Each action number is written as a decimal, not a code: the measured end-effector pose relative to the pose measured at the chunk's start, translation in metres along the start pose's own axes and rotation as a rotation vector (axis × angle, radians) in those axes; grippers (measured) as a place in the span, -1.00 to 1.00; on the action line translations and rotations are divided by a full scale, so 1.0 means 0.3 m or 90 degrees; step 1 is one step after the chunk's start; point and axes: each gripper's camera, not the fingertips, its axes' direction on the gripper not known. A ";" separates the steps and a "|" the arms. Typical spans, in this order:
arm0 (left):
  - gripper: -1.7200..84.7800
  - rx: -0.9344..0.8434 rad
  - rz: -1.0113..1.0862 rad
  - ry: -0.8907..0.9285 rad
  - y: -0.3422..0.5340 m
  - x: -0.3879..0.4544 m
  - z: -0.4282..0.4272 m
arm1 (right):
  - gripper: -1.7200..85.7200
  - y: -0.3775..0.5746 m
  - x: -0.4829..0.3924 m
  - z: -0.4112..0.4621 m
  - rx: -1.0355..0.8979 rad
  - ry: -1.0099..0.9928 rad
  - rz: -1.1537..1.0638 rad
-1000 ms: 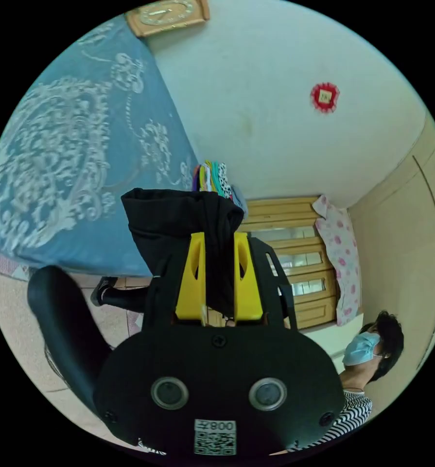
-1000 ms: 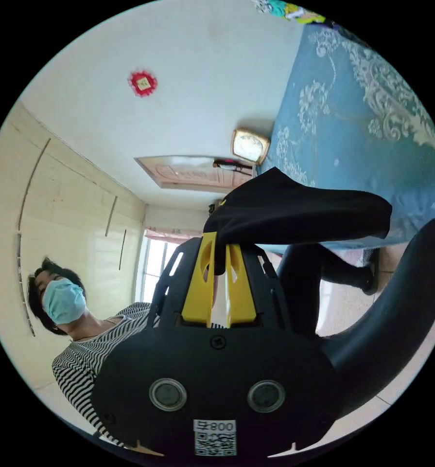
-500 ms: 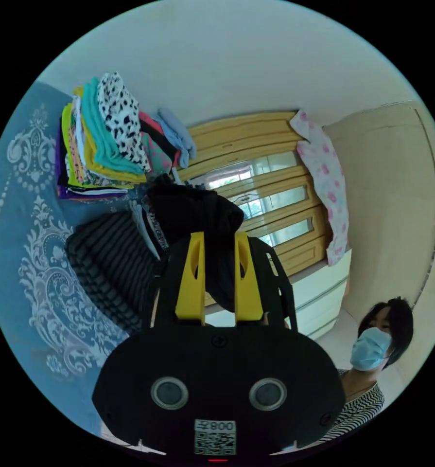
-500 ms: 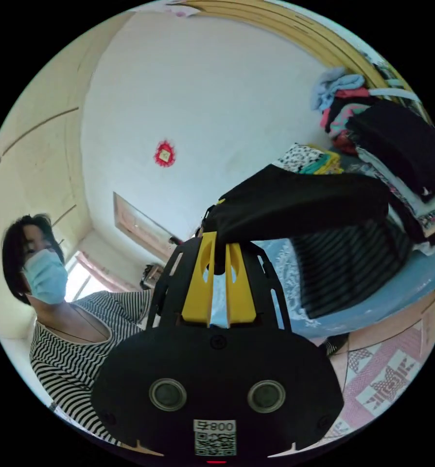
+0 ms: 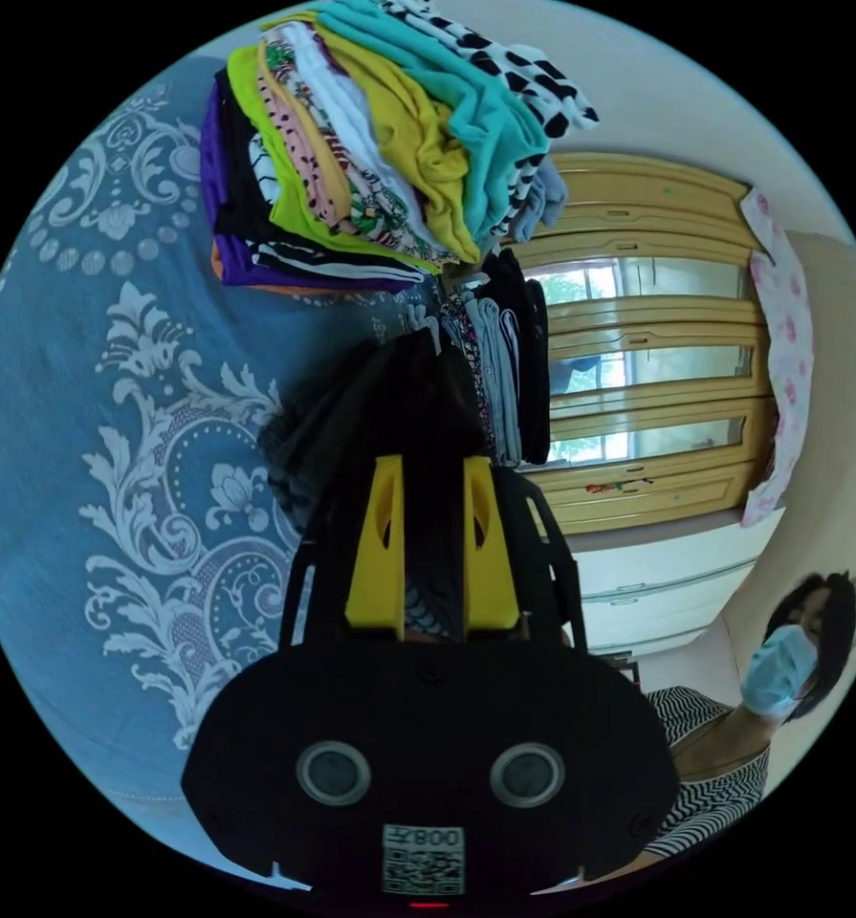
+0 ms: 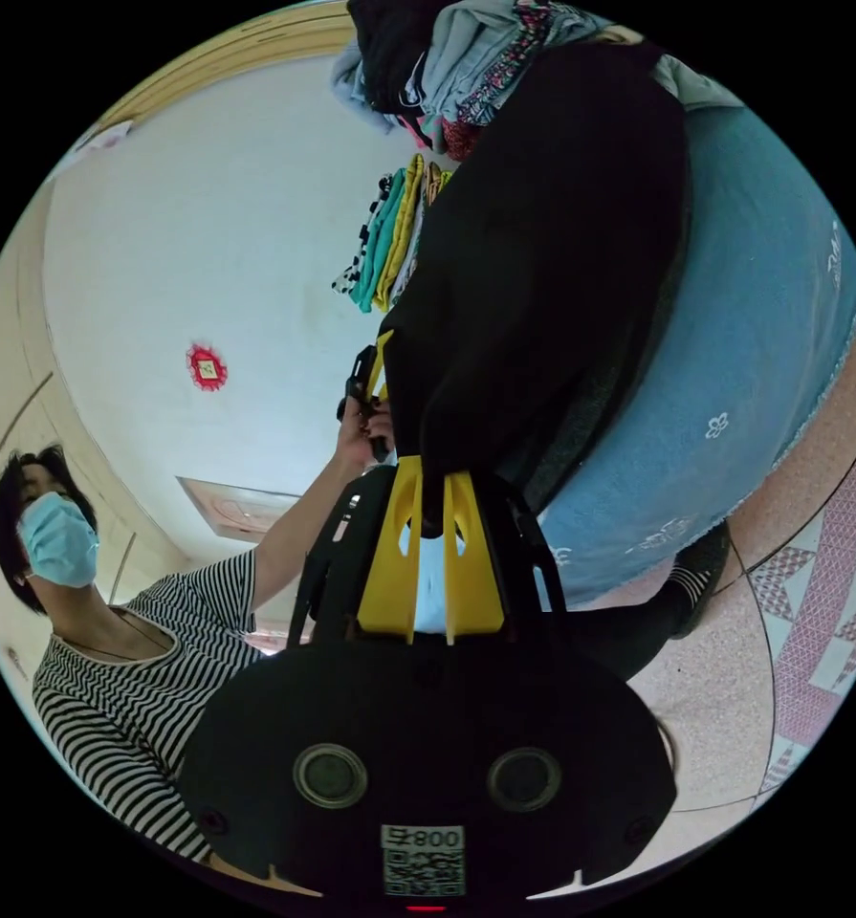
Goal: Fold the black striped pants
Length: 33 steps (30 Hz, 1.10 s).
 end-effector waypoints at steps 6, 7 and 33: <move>-0.72 0.041 -0.004 0.026 -0.087 -0.047 0.127 | -0.89 0.021 0.184 -0.007 0.023 -0.037 0.000; -0.72 0.054 -0.003 0.025 -0.092 -0.048 0.141 | -0.87 0.029 0.217 -0.008 0.027 -0.045 0.003; -0.96 -0.031 0.160 -0.198 -0.276 0.221 0.802 | -0.96 -0.240 0.337 0.260 -0.047 0.207 -0.177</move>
